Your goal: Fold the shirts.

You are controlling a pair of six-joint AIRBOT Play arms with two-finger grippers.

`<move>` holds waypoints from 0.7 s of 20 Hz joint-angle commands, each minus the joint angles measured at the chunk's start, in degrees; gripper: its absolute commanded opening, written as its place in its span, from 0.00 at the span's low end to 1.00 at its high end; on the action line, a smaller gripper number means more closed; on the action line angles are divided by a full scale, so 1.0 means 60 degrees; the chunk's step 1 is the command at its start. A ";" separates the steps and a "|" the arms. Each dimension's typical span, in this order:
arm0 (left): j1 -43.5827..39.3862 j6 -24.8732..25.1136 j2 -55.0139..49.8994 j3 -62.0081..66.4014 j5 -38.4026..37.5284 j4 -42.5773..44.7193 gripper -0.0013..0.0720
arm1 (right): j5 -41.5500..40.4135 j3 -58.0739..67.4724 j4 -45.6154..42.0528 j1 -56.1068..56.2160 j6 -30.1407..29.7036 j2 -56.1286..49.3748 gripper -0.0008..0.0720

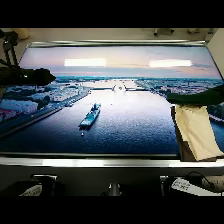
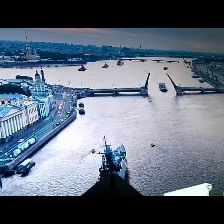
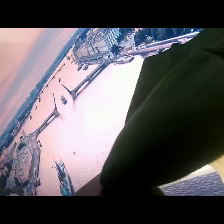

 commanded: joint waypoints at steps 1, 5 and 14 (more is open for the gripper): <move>-0.0004 0.0204 0.0000 -0.0004 0.0011 0.0000 0.05 | 0.0823 0.0015 -0.0750 -0.0936 0.0514 0.0546 0.04; -0.0004 0.0302 0.0000 -0.0004 0.0011 0.0004 0.05 | 0.1297 0.0011 -0.1953 -0.1796 0.0871 0.0980 0.04; -0.0004 0.0302 0.0000 -0.0004 0.0047 0.0000 0.05 | 0.2058 -0.3566 -0.6124 -0.1974 0.0936 0.2065 0.04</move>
